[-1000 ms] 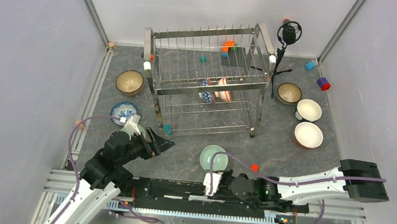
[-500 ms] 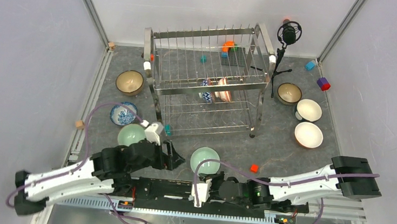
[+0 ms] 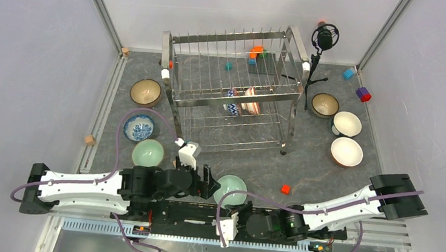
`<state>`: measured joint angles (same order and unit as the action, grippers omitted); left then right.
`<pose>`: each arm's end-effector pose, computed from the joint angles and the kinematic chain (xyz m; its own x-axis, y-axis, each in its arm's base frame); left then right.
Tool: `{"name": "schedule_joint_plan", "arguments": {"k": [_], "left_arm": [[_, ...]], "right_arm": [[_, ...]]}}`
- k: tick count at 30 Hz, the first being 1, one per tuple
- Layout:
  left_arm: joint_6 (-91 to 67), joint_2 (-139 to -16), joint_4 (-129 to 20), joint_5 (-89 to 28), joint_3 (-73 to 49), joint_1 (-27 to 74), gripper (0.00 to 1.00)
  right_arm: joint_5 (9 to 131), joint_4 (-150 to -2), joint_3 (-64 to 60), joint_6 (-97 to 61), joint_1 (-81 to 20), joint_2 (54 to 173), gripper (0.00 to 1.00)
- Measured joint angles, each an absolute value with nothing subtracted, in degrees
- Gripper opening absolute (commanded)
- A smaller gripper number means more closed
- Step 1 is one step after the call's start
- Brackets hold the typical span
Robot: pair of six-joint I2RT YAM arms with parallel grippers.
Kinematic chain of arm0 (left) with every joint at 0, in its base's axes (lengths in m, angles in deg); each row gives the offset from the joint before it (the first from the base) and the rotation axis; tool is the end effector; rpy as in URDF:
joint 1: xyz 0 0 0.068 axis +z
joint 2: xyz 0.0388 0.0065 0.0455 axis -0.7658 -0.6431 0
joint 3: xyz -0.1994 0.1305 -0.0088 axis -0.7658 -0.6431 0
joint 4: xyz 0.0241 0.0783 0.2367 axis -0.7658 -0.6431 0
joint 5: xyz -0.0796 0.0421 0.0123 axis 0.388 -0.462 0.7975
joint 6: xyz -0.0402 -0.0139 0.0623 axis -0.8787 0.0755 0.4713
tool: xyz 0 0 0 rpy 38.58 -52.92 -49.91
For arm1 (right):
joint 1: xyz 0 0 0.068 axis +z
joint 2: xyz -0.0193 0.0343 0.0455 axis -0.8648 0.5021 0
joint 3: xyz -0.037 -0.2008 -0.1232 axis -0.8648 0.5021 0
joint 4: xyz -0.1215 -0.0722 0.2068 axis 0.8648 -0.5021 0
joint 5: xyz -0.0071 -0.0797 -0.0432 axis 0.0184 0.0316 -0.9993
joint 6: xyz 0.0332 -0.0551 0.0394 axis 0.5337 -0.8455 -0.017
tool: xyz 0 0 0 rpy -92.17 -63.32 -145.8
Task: Unload the bowls from the dish rack
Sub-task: Place the bowl with the bowl.
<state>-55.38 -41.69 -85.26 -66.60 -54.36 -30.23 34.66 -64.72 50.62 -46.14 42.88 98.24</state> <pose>0.0611 -0.1780 0.1971 -0.7246 -0.0730 -0.6853 0.3726 0.7951 -0.4786 -0.0262 0.2498 0.1402 0.4532 -0.5442 -0.7060 -0.8438 -0.0067 -0.5366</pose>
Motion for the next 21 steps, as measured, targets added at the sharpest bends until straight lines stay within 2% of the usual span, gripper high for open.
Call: {"name": "schedule_joint_plan", "arguments": {"k": [6,15,21], "left_arm": [[-53.9,-43.7,-78.7,-65.0,-56.6,-30.3,0.9],[-51.2,-47.8,-76.4,-63.5,-57.4,-30.3,0.79],[-50.1,-54.0,-76.3,-63.4,-57.4,-30.3,0.68]], "right_arm": [[33.5,-64.7,51.6,-46.1,44.5,98.6,0.0],[32.2,-64.7,51.9,-46.3,45.9,100.3,0.0],[31.8,-64.6,51.9,-47.1,46.2,101.4,0.0]]}}
